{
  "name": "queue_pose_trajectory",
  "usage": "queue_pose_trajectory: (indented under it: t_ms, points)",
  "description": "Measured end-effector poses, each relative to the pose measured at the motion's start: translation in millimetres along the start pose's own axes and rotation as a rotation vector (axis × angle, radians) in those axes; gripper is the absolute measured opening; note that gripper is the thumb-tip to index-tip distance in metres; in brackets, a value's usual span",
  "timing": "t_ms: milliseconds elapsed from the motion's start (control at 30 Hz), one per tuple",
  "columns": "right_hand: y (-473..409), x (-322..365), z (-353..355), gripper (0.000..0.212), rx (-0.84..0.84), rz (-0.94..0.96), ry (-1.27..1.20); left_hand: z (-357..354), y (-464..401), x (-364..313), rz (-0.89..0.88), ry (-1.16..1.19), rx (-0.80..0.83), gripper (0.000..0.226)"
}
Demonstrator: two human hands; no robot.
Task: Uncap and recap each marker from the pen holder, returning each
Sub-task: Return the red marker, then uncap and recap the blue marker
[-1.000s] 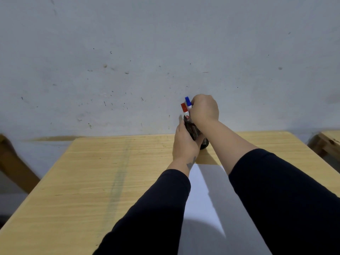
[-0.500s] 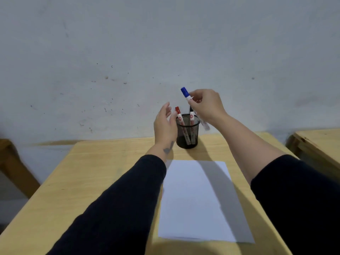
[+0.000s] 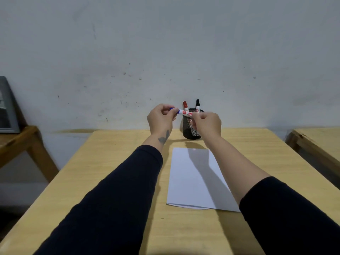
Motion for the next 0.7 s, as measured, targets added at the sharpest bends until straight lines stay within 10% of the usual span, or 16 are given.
queue_pose_trajectory:
  t_ms: [200, 700]
  points:
    - [12.0, -32.5, -35.3, 0.024, 0.193, -0.478, -0.793, -7.7, 15.3, 17.0, 0.01, -0.016, 0.121, 0.004]
    - [-5.8, -55.7, -11.8, 0.015, 0.117, -0.313, -0.567, 18.9, 9.7, 61.0, 0.149, -0.753, 0.29, 0.008]
Point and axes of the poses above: each hand's wrist, its own y-axis away from the middle knuckle, its own z-axis out of the back of the hand, x = y × z, the point moved 8 cm from there along -y, towards the middle knuckle, and after that the axes turned 6 degrees about x, right-handed, at the moved point
